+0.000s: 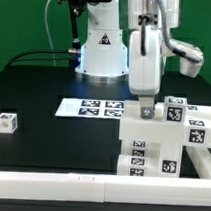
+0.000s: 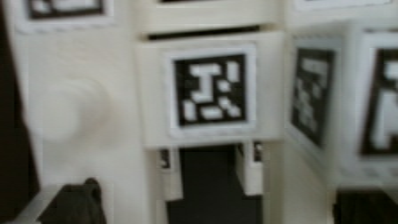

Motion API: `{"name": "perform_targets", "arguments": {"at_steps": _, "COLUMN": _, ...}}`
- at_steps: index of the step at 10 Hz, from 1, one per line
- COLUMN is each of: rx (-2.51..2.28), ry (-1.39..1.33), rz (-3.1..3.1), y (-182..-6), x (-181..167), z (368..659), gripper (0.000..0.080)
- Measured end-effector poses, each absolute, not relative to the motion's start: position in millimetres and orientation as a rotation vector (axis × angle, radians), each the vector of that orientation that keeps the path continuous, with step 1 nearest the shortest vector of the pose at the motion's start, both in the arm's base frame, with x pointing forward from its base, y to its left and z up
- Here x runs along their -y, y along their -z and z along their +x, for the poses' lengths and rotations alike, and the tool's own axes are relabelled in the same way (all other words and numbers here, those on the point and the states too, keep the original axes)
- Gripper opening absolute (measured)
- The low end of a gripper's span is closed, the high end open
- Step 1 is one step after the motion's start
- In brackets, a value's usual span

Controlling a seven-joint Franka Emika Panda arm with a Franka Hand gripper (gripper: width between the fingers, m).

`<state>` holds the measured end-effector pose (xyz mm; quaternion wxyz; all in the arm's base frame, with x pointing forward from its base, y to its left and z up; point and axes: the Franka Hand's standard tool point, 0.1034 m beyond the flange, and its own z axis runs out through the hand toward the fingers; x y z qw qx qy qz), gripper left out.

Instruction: Assemble chair

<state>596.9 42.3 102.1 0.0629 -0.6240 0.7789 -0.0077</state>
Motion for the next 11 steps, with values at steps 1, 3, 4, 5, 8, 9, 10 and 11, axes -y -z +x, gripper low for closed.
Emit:
{"name": "perform_targets", "arguments": {"at_steps": 1, "rx": -2.353, "ry": 0.025, "rz": -1.886, "y": -102.2, "x": -42.4, "z": 597.4, "gripper": 0.0649}}
{"name": "perform_targets", "arguments": {"at_steps": 3, "rx": -2.338, "ry": 0.028, "rz": -1.906, "y": -102.1, "x": -41.3, "z": 596.7, "gripper": 0.0649}}
{"name": "perform_targets", "arguments": {"at_steps": 4, "rx": -2.307, "ry": 0.031, "rz": -1.938, "y": -103.1, "x": -41.6, "z": 595.7, "gripper": 0.0649}}
{"name": "perform_targets", "arguments": {"at_steps": 5, "rx": -2.255, "ry": 0.016, "rz": -1.996, "y": -108.5, "x": -33.5, "z": 594.9, "gripper": 0.0649}}
{"name": "perform_targets", "arguments": {"at_steps": 8, "rx": -2.210, "ry": 0.002, "rz": -2.025, "y": -127.8, "x": -22.2, "z": 596.9, "gripper": 0.0649}}
{"name": "perform_targets", "arguments": {"at_steps": 9, "rx": -2.192, "ry": 0.003, "rz": -2.048, "y": -126.5, "x": -21.9, "z": 596.4, "gripper": 0.0649}}
{"name": "perform_targets", "arguments": {"at_steps": 10, "rx": -2.177, "ry": 0.005, "rz": -2.064, "y": -126.4, "x": -21.7, "z": 596.3, "gripper": 0.0649}}
{"name": "perform_targets", "arguments": {"at_steps": 11, "rx": -2.177, "ry": 0.004, "rz": -2.065, "y": -125.9, "x": -21.8, "z": 596.1, "gripper": 0.0649}}
